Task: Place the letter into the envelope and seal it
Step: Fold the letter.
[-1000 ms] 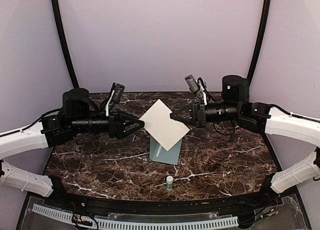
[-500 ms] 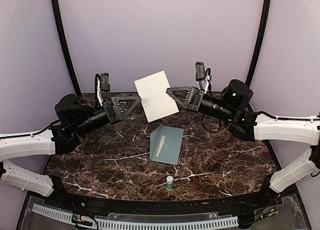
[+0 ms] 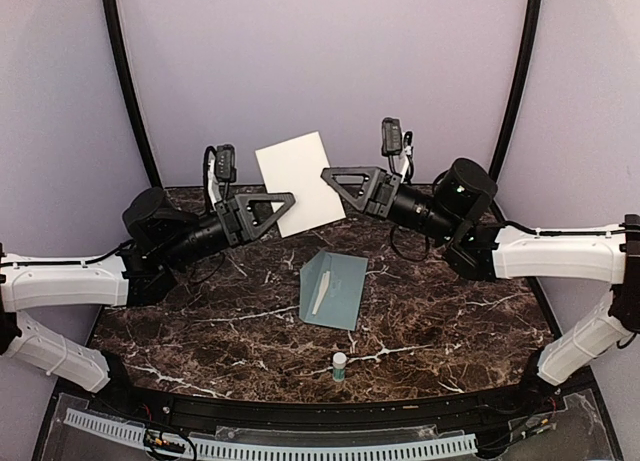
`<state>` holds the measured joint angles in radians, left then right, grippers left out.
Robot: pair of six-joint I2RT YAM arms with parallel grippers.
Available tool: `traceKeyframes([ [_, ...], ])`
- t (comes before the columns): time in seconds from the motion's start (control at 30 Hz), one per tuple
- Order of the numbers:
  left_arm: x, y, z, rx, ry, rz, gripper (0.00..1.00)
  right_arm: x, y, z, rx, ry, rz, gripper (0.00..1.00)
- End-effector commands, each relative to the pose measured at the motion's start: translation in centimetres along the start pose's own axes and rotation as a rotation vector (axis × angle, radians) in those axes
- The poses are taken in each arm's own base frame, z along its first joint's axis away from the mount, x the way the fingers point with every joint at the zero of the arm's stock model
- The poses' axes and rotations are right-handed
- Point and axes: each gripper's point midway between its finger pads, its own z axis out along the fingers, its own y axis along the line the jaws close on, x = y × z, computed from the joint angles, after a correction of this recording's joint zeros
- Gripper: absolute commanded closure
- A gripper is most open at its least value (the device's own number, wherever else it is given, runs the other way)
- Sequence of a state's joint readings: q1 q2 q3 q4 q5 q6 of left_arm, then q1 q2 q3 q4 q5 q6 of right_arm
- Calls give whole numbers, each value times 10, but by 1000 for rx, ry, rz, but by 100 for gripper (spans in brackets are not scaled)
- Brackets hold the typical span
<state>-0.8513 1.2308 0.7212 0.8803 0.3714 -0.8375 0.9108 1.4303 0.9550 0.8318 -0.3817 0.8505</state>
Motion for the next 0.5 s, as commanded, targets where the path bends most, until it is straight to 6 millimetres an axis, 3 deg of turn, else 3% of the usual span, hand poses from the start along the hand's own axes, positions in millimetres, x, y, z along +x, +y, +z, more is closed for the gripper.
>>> traceKeyframes([
  [0.0,-23,-32,-1,93,-61,31,68,-15,20,0,-46,-43,-37,100],
  [0.07,-23,-33,-2,100,-63,23,73,-13,19,0,-45,-36,-36,100],
  [0.23,-22,-29,-3,84,-64,-2,99,-9,16,-3,-30,-28,-32,100],
  [0.33,-17,-21,-4,44,-43,-12,100,-7,12,-6,0,-13,-33,98],
  [0.43,-12,-13,0,-20,16,3,100,-5,5,-12,64,2,-50,60],
  [0.47,0,3,0,-95,74,1,100,-5,2,-16,98,5,-56,49],
])
